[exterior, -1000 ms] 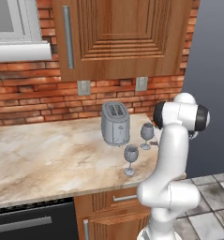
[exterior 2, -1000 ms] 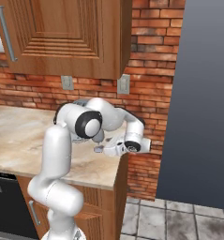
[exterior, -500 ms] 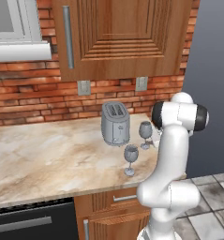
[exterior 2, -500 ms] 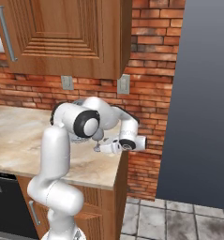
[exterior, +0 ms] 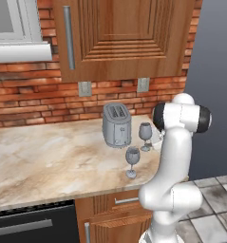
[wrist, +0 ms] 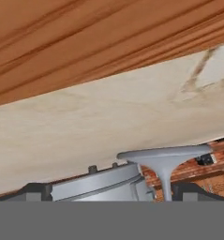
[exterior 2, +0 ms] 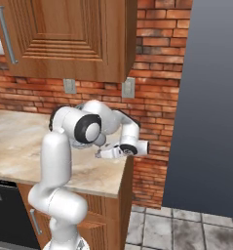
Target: Retrieve the wine glasses from the counter and place one next to each plate.
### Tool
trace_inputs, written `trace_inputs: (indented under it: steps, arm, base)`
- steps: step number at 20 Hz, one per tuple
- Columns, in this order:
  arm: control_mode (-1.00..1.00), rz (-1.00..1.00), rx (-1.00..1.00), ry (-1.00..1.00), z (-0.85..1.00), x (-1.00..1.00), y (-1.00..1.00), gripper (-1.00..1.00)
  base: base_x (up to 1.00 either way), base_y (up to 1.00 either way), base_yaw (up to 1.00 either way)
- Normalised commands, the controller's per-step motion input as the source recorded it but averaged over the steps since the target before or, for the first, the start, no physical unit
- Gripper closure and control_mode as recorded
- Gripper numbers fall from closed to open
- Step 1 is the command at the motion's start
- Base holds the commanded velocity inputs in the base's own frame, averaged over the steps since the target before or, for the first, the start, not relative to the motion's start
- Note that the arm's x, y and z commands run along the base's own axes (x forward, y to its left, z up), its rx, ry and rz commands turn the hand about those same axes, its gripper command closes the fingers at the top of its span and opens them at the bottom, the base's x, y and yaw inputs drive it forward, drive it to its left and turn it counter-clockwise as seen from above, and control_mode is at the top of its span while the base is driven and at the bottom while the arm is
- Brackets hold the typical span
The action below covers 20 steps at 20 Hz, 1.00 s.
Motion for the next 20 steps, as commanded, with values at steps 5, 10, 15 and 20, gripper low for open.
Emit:
trace_inputs:
  steps: [5, 10, 15, 20]
  arm:
    - [-1.00, 0.00, -0.01, 0.00, -0.23, 0.00, 0.49, -1.00]
    - [-1.00, 0.00, 0.00, 0.00, -0.39, 0.00, 0.39, -1.00]
    - [-1.00, -0.16, 0.00, -0.01, -0.38, 0.05, 0.11, -1.00]
    - [-1.00, -0.40, 0.00, -0.04, -0.21, 0.17, 0.09, -1.00]
  base:
    - [0.00, 0.00, 0.00]
    - [0.00, 0.00, 0.00]
    - [0.00, 0.00, 0.00]
    - [0.00, 0.00, 0.00]
